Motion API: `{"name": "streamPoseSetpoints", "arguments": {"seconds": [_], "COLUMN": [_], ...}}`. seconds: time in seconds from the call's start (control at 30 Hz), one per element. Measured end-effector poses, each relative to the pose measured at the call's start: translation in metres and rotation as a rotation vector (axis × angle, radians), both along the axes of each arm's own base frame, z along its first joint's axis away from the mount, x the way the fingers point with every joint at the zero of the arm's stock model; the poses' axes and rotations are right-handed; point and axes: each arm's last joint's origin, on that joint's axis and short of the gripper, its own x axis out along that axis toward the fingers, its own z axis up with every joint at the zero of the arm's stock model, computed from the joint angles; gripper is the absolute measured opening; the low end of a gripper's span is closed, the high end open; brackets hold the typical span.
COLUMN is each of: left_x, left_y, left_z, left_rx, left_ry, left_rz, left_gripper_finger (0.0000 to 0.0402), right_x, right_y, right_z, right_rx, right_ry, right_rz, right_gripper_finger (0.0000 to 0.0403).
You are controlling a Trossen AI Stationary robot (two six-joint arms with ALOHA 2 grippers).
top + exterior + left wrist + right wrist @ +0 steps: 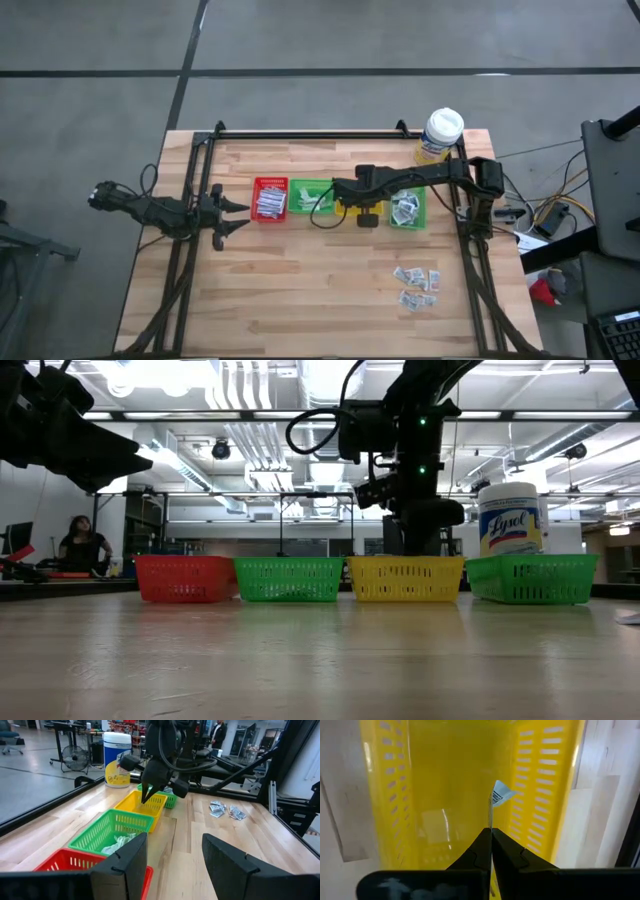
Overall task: Pick & Place First Aid Supplies
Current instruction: Put the orange ointment pack into the yellow bin
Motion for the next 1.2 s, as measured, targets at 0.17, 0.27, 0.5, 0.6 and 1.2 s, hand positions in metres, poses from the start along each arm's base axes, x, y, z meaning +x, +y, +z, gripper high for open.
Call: {"name": "streamPoseSetpoints", "arguments": {"seconds": [0.17,0.27,0.5,0.6,1.2], "left_x": [0.000,0.000,0.000,0.000,0.000], "left_y": [0.000,0.000,0.000,0.000,0.000], "left_z": [0.000,0.000,0.000,0.000,0.000], "left_rx": [0.000,0.000,0.000,0.000,0.000], "left_ry": [0.000,0.000,0.000,0.000,0.000], "left_rz": [0.000,0.000,0.000,0.000,0.000], "left_gripper_finger": [0.0188,0.0188,0.0188,0.0188,0.0188], "right_x": [0.000,0.000,0.000,-0.001,-0.016], "right_y": [0.000,0.000,0.000,0.000,0.058], "right_z": [0.000,0.000,0.000,0.000,0.067], "right_rx": [0.000,0.007,0.010,0.003,0.229], "right_ry": [0.000,-0.001,-0.002,0.005,0.014], "right_rz": [-0.001,-0.001,-0.002,0.000,-0.027], "right_gripper_finger": [0.0008,0.0010,0.0054,0.0080,0.0080]}}
